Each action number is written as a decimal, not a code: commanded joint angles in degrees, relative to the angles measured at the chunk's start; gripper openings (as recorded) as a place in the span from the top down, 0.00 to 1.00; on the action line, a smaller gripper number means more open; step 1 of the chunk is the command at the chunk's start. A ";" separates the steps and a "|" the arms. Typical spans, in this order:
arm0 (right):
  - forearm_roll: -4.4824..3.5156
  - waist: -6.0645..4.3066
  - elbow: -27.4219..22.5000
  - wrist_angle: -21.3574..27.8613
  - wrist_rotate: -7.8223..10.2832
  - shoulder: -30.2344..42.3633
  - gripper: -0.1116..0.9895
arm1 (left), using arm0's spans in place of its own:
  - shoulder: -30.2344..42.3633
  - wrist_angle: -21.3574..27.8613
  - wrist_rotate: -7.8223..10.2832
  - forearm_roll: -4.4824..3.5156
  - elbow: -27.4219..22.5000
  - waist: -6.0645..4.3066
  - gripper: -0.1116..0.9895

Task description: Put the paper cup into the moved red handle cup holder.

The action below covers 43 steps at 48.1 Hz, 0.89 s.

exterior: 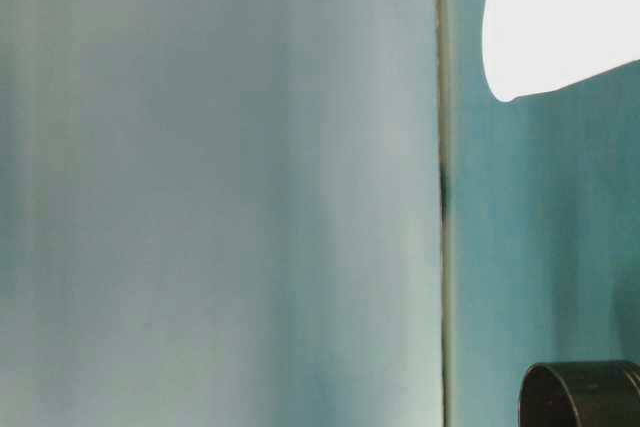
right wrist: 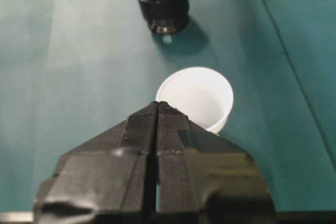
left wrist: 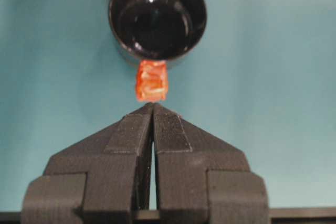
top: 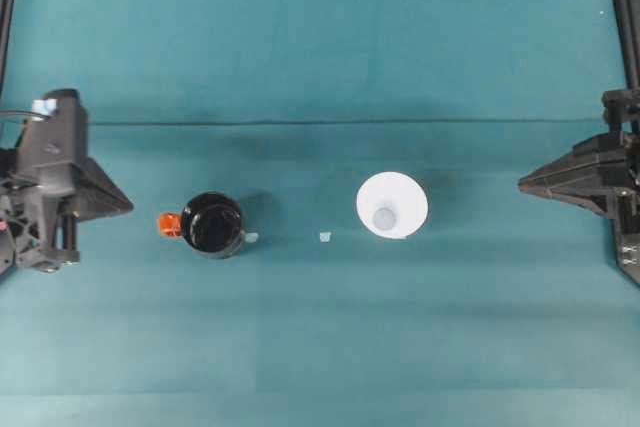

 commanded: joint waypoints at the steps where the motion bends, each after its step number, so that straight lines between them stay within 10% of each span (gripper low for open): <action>1: -0.09 -0.18 -1.41 -0.09 0.53 0.35 1.00 | 0.70 -0.18 0.09 0.18 -1.67 0.18 0.66; 12: -0.09 -0.18 -1.41 -0.09 0.62 0.35 1.00 | 1.58 -0.09 0.88 0.18 -2.20 -0.26 0.07; 43: -0.18 -0.18 -1.41 -0.18 0.62 -0.09 1.00 | 15.29 0.79 -0.44 0.09 -7.82 -0.44 0.04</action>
